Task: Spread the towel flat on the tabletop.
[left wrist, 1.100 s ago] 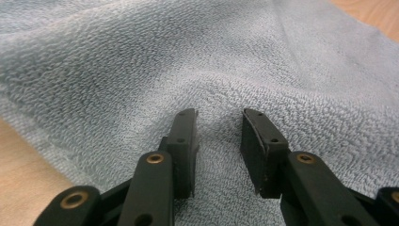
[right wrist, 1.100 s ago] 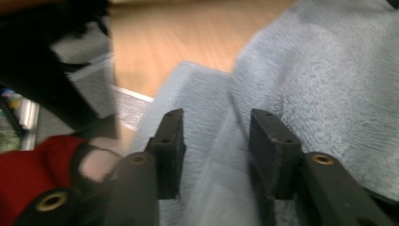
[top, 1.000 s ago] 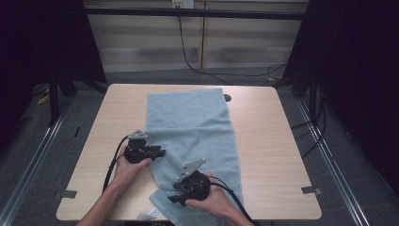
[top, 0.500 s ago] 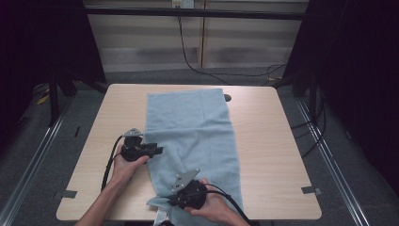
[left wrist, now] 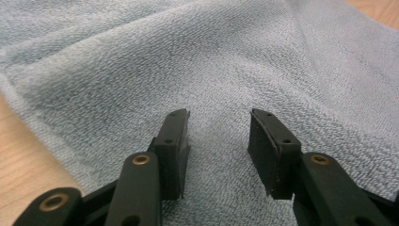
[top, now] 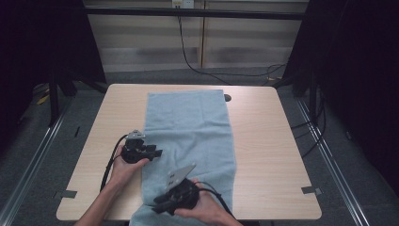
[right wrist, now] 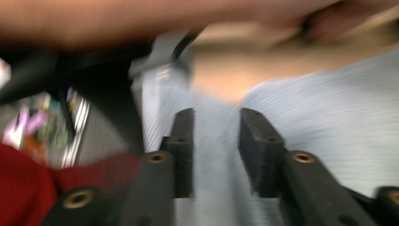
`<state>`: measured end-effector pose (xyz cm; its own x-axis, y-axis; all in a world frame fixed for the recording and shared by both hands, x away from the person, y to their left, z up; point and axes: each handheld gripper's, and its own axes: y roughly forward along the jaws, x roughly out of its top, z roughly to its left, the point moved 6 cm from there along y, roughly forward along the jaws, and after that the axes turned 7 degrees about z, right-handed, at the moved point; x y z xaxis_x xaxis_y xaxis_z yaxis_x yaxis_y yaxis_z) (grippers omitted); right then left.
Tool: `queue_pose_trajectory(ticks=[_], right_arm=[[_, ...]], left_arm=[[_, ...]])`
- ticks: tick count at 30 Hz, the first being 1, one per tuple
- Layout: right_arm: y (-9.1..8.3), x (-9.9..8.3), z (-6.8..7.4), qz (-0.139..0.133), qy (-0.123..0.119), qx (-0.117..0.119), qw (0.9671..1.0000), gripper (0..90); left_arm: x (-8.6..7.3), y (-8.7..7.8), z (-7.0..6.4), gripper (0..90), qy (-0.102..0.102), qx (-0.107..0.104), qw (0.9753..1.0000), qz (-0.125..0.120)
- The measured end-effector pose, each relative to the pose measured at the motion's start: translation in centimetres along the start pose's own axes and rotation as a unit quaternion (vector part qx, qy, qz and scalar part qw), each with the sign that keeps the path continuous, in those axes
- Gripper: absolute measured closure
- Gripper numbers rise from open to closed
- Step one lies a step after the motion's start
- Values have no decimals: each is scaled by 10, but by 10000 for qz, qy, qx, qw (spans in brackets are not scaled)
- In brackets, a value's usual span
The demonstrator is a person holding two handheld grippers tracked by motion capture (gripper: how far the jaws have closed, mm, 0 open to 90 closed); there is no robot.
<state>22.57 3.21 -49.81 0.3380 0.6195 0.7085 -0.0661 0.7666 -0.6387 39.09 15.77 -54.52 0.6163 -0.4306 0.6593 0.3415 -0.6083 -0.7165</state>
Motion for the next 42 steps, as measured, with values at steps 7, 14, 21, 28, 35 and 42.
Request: queue_pose_trajectory(ticks=[7,14,21,28,35,42], right_arm=[[-65,-7,-74,-386,775,-1230,9886,586],[-82,-53,-136,47,1384,-2102,9678,560],[-82,-80,-132,273,1476,-2135,9653,557],[-87,-104,-86,226,1239,-1994,9718,566],[-83,-118,-30,433,1156,-1611,9792,569],[-121,-96,-84,-184,1461,-2140,9657,552]], left_arm=[[-1,-3,6,616,-38,124,9999,-12],[-3,-4,-1,642,319,348,9987,192],[-25,-17,-23,642,240,-32,9996,132],[-56,-38,-58,649,613,-155,9975,329],[-76,-52,-83,625,675,-616,9946,487],[-34,-48,-53,599,444,-496,9977,98]])
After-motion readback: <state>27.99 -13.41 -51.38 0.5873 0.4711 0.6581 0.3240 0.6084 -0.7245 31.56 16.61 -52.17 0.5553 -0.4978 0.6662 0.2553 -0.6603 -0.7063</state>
